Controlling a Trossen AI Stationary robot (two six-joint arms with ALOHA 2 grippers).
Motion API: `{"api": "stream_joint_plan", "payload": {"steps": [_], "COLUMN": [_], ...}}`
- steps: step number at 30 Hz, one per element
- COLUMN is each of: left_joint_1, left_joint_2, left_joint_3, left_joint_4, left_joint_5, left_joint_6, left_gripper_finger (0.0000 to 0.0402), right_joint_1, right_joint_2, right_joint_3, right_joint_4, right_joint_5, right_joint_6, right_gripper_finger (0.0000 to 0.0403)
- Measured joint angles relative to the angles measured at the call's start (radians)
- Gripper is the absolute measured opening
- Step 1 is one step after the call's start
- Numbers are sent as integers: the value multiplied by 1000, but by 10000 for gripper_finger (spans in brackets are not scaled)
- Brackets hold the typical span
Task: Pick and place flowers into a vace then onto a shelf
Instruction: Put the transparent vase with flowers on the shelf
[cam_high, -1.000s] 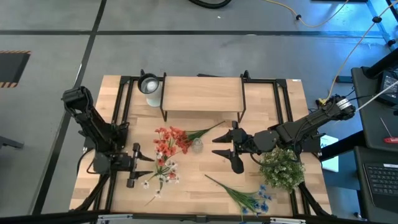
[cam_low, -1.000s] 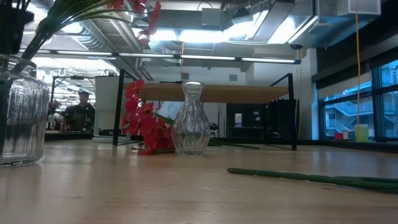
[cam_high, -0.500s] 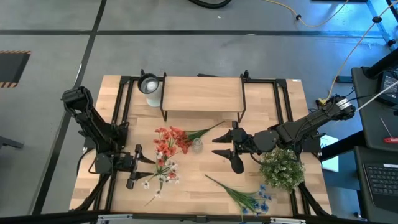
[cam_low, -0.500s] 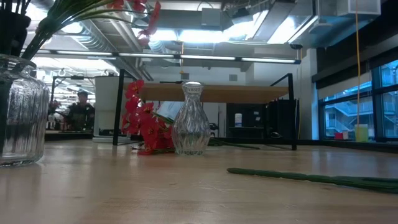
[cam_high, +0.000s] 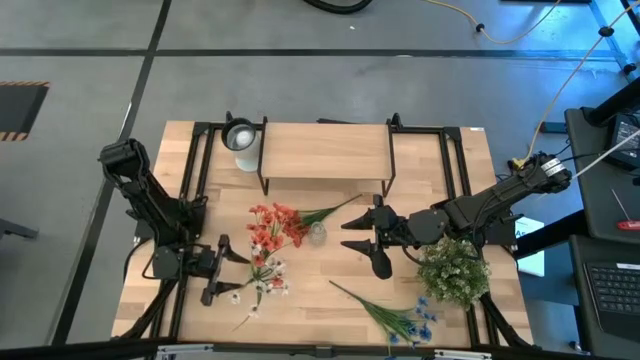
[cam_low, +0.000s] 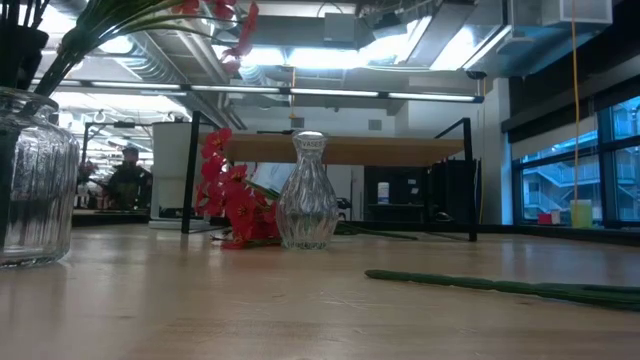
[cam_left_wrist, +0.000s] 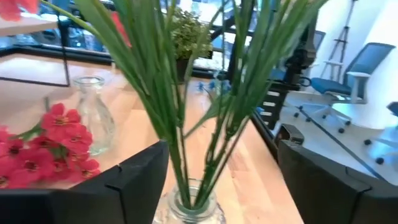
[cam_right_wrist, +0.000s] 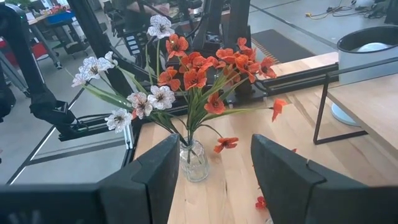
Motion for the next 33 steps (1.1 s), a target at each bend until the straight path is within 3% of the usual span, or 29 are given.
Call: {"api": "stream_joint_plan", "payload": {"steps": [5, 16, 22, 33], "left_joint_1": [0, 44, 109, 166], "left_joint_2": [0, 0, 0, 0], "left_joint_3": [0, 3, 80, 140], "left_joint_4": [0, -5, -169, -456], "left_joint_5": [59, -20, 76, 200], "left_joint_6": [-21, -32, 89, -162], "left_gripper_finger": [301, 301, 296, 284], "right_joint_1": [0, 0, 0, 0], "right_joint_2": [0, 0, 0, 0], "right_joint_3": [0, 0, 0, 0], "right_joint_4": [-2, -3, -3, -3], "right_joint_5": [0, 0, 0, 0], "right_joint_6": [-2, -2, 6, 2], "right_gripper_finger": [201, 201, 201, 201]}}
